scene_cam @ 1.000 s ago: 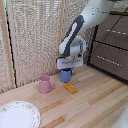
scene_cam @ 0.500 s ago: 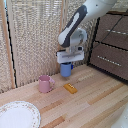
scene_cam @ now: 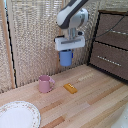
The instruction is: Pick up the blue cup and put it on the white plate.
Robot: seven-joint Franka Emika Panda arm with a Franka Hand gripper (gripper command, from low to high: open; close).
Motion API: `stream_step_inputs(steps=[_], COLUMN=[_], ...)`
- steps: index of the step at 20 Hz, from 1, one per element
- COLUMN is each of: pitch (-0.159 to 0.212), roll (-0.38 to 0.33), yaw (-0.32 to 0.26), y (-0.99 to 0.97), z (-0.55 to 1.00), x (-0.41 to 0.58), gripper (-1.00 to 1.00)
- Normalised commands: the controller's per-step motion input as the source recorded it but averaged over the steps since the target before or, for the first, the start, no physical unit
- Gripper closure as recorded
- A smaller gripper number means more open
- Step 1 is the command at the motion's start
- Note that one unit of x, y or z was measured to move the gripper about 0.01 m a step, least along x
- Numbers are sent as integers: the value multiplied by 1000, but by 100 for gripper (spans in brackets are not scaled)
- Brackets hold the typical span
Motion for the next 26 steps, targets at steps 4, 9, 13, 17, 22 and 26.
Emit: stream_step_inputs(steps=[4,9,13,17,22,26], pitch=[58,18,-12,-46,-71,-88], roll=[0,0,0,0,0,0], yaw=[16,0,0,0,0,0], y=[794,868,920,922,926,971], z=[864,654,311,133,19,-85], x=[6,74,78,68,45,1], gripper=[100,100,100,100,100,100])
